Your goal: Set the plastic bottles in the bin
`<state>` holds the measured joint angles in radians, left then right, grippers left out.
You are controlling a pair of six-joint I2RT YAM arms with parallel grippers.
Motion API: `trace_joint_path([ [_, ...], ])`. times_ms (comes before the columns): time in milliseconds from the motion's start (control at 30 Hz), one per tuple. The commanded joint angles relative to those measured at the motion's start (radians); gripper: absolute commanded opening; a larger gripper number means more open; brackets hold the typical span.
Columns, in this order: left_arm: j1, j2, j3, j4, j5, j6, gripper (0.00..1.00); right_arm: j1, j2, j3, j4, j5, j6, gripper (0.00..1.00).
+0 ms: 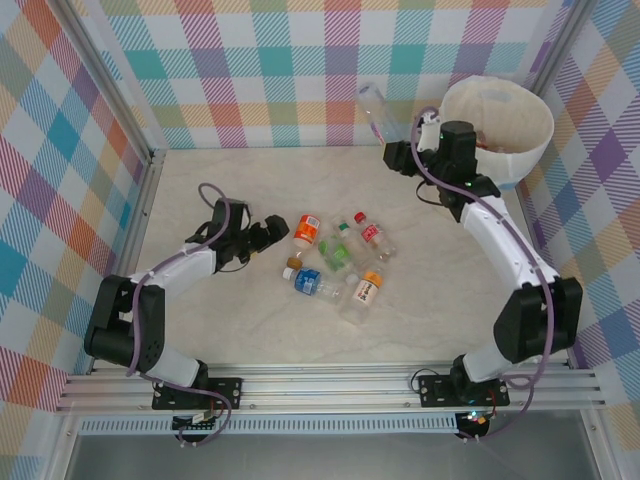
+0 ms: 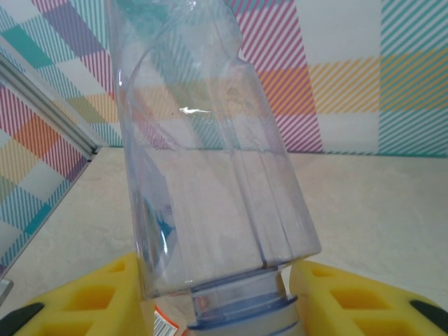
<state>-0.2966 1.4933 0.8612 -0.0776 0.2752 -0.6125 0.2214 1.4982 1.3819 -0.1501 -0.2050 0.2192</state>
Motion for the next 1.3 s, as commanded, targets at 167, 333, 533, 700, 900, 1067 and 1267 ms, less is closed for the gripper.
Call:
trace_joint_path([
  [167,-0.124,-0.045,0.043,-0.083,-0.101,0.129,1.00,-0.167,-0.142,0.042,-0.206,0.100,-0.061,0.30],
  [333,-0.131,-0.038,0.047,-0.101,-0.102,0.127,1.00,-0.310,-0.168,0.081,-0.291,0.095,-0.042,0.32],
  [533,-0.130,-0.044,0.036,-0.125,-0.097,0.124,1.00,-0.402,-0.111,0.168,-0.397,0.075,-0.007,0.33],
  [700,-0.130,-0.039,0.032,-0.143,-0.102,0.115,1.00,-0.406,-0.023,0.248,-0.448,0.070,0.031,0.51],
  [900,-0.130,-0.030,0.031,-0.137,-0.094,0.109,1.00,-0.406,0.016,0.290,-0.386,-0.122,0.069,0.83],
  [1067,-0.130,-0.015,0.039,-0.148,-0.090,0.118,1.00,-0.406,-0.033,0.253,-0.318,-0.141,0.094,0.86],
  [1267,-0.130,0.011,0.053,-0.163,-0.078,0.141,1.00,-0.404,-0.107,0.175,-0.271,-0.233,0.109,0.90],
])
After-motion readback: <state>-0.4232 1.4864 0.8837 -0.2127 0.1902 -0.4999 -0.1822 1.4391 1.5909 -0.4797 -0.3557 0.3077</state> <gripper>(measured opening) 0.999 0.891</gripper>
